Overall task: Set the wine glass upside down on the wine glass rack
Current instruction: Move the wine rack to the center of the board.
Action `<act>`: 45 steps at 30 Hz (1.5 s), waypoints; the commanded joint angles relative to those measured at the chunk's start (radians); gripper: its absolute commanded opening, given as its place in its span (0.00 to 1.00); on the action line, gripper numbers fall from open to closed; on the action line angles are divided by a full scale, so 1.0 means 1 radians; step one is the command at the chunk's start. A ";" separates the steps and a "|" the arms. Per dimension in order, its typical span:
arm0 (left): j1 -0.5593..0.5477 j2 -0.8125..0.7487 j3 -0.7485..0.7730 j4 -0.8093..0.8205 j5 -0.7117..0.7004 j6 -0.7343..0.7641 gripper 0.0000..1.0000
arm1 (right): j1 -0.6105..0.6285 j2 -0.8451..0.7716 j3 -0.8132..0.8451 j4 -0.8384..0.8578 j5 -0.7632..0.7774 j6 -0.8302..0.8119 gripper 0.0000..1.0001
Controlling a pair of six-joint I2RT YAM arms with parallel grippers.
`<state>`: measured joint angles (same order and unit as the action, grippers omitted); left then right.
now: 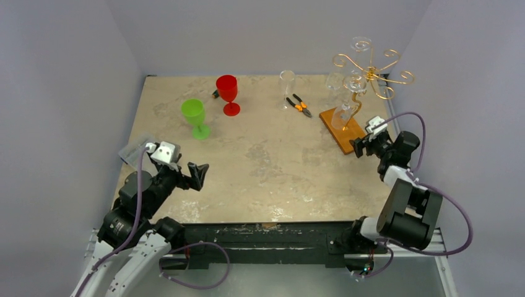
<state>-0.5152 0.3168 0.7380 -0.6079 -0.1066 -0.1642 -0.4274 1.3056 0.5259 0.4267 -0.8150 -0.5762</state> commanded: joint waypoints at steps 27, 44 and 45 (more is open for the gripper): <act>0.038 0.044 0.003 0.040 0.021 0.012 0.96 | -0.008 0.339 0.131 0.606 0.003 0.504 0.62; 0.051 0.047 0.003 0.039 0.024 0.012 0.96 | -0.008 0.343 0.237 0.407 -0.088 0.539 0.57; 0.051 0.044 0.003 0.040 0.024 0.012 0.96 | -0.008 0.334 0.246 0.344 -0.090 0.505 0.57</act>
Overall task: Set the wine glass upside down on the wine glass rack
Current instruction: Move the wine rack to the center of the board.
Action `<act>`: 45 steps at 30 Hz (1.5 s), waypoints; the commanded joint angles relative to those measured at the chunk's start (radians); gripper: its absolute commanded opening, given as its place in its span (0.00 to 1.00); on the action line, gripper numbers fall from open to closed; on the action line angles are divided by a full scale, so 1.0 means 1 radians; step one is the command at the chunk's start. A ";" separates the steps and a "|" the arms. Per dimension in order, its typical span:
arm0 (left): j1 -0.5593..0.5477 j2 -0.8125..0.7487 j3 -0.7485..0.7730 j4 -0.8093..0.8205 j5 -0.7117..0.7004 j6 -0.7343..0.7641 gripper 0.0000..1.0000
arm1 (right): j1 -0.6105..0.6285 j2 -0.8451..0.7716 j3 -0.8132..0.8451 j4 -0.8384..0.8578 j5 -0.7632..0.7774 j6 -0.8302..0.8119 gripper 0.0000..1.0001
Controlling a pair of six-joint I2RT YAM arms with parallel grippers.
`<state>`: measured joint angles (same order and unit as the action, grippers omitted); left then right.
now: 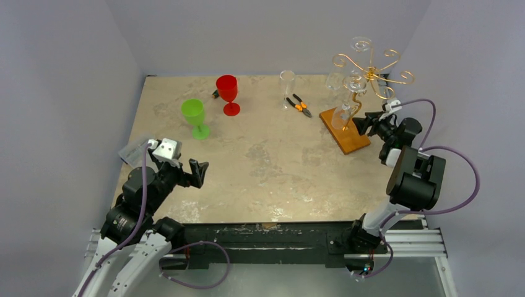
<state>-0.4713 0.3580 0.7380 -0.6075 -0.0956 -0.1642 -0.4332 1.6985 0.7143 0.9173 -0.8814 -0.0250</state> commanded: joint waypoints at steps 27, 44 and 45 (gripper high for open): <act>0.010 -0.011 0.001 0.041 0.017 0.012 0.96 | -0.013 -0.071 -0.013 -0.148 0.146 0.318 0.53; 0.015 -0.010 0.000 0.042 0.025 0.012 0.96 | -0.014 0.005 0.008 -0.138 0.153 0.494 0.52; 0.014 -0.010 0.000 0.042 0.025 0.012 0.96 | -0.013 0.012 0.009 -0.126 0.153 0.502 0.51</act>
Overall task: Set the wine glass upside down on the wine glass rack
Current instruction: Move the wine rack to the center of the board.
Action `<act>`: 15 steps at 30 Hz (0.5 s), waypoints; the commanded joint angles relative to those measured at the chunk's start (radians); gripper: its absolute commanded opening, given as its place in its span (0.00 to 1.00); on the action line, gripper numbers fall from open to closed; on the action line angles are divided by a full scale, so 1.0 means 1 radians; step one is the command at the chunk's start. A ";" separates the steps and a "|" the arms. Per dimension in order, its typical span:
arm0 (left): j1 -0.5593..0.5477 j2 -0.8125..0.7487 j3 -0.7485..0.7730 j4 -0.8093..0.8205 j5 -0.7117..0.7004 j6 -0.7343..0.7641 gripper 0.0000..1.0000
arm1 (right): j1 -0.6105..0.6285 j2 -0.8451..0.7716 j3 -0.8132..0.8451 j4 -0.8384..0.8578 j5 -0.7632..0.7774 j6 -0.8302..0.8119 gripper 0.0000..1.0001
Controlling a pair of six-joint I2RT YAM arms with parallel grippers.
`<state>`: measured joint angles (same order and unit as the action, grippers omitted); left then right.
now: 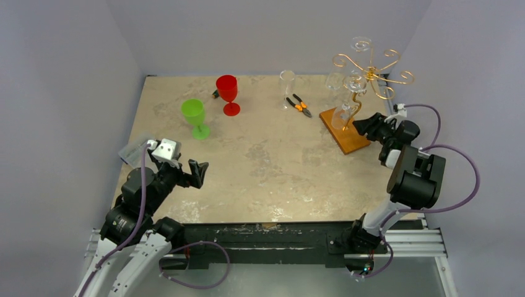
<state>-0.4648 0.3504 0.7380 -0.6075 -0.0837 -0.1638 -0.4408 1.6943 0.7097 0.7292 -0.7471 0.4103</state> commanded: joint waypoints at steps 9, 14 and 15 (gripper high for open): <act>0.013 0.008 0.000 0.043 0.018 0.012 0.96 | 0.022 0.084 0.059 0.129 0.005 0.121 0.47; 0.015 0.008 0.000 0.044 0.016 0.012 0.96 | 0.053 0.107 0.086 0.139 0.016 0.131 0.46; 0.015 0.008 0.000 0.044 0.016 0.012 0.96 | 0.057 0.111 0.090 0.141 0.021 0.131 0.46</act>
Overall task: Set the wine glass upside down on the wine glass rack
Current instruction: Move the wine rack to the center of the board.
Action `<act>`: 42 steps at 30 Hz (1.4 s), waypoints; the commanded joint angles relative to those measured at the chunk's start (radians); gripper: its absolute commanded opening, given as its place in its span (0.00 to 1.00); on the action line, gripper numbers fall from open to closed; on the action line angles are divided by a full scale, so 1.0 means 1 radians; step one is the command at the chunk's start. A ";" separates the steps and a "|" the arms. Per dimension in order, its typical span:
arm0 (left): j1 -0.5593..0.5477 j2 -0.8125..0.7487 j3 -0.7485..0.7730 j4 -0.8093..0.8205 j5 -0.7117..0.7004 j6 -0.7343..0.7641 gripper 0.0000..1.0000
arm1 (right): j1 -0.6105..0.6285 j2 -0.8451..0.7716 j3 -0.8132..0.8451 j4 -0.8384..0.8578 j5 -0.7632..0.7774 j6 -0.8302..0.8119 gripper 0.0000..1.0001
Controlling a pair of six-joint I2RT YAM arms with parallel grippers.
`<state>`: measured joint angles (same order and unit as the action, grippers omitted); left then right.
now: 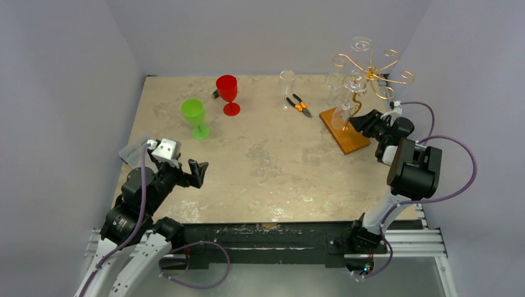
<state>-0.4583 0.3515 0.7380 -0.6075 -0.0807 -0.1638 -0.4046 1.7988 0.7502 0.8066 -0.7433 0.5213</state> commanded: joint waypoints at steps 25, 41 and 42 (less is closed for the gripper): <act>0.020 0.020 0.000 0.045 0.016 0.011 0.96 | 0.069 0.121 0.112 0.194 0.043 0.063 0.25; 0.024 0.017 0.000 0.044 0.016 0.010 0.96 | 0.070 0.090 0.077 0.221 0.069 0.029 0.06; 0.024 0.017 0.000 0.043 0.016 0.010 0.96 | 0.070 0.084 0.073 0.222 0.073 0.025 0.05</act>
<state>-0.4446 0.3630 0.7380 -0.6075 -0.0772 -0.1642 -0.3363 1.9270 0.8280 0.9581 -0.7166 0.5499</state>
